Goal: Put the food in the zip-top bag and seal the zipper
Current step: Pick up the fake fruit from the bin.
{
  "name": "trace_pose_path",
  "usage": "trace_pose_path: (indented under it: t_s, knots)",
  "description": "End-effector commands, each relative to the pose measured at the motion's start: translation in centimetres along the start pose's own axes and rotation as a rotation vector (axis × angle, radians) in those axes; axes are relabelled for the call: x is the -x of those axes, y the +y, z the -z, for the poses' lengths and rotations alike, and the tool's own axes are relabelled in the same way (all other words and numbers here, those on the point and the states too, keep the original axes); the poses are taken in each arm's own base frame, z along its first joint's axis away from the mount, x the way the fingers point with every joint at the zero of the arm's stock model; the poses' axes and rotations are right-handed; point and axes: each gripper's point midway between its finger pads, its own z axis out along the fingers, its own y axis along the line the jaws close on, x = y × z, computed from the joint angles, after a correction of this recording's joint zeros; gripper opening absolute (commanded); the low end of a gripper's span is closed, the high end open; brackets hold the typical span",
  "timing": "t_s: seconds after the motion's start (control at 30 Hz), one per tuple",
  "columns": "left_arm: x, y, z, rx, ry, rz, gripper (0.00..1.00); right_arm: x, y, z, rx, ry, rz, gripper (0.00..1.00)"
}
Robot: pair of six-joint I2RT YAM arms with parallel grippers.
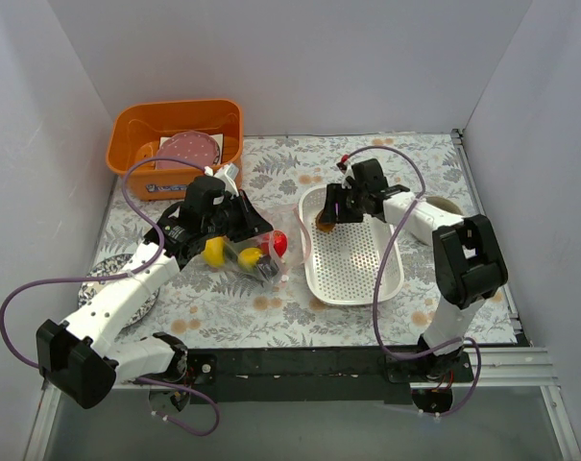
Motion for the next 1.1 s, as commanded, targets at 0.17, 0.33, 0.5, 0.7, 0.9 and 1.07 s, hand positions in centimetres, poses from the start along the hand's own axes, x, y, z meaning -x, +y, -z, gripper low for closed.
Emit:
trace_pose_path:
  t_s: [0.17, 0.33, 0.5, 0.7, 0.9, 1.07]
  knots:
    - [0.1, -0.4, -0.1, -0.014, -0.001, -0.005, 0.0, 0.0, 1.9, 5.2, 0.034, -0.099, 0.011, 0.28]
    - [0.2, -0.5, -0.4, -0.022, 0.001, -0.002, 0.0, 0.0, 3.4, 7.8, 0.069, -0.16, -0.002, 0.29]
    - [0.1, -0.5, -0.8, -0.025, 0.01, -0.001, 0.0, 0.4, 5.6, 10.5, 0.086, -0.227, 0.036, 0.31]
    - [0.1, -0.5, -0.9, -0.025, 0.01, 0.002, 0.0, -0.7, 9.8, 12.1, 0.19, -0.265, 0.077, 0.34]
    - [0.3, -0.6, -0.9, -0.027, 0.004, 0.001, 0.0, -2.7, 13.4, 11.4, 0.255, -0.234, 0.115, 0.35]
    - [0.5, -1.0, -1.0, -0.032, 0.009, -0.005, 0.0, -3.5, 15.0, 10.4, 0.289, -0.211, 0.131, 0.35]
